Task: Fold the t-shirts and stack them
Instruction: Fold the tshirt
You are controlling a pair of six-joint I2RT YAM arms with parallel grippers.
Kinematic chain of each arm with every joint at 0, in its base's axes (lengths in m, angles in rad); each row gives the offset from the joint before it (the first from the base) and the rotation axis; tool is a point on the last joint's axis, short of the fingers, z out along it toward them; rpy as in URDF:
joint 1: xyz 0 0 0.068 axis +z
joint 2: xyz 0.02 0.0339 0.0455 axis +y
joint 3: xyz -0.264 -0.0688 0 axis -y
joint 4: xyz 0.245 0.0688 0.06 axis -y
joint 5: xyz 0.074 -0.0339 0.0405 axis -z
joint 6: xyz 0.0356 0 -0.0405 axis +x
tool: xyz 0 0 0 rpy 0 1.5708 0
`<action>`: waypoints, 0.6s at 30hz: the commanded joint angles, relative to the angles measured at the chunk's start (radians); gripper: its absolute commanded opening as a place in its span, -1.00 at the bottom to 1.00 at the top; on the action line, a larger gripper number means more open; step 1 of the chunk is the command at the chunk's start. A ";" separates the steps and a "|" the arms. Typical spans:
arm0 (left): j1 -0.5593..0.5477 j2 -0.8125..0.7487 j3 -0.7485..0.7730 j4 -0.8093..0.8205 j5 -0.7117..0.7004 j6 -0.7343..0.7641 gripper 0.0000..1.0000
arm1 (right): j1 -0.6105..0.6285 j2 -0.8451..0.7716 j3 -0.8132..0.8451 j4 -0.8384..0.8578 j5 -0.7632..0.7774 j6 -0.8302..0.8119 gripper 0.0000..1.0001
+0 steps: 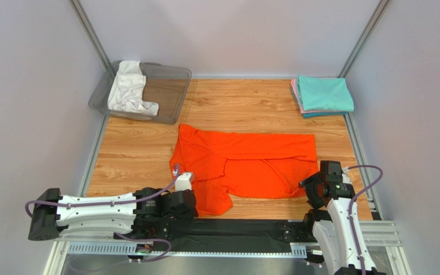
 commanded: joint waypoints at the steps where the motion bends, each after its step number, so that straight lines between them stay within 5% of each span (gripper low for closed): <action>1: -0.003 -0.038 -0.005 -0.006 -0.054 0.018 -1.00 | -0.002 0.012 -0.025 0.097 0.058 0.036 0.17; 9: -0.001 -0.110 0.012 -0.060 -0.134 0.010 -1.00 | -0.002 0.092 -0.049 0.160 0.076 0.034 0.04; 18: -0.003 -0.136 0.051 -0.106 -0.194 0.019 -1.00 | -0.002 0.089 -0.045 0.186 0.063 0.010 -0.88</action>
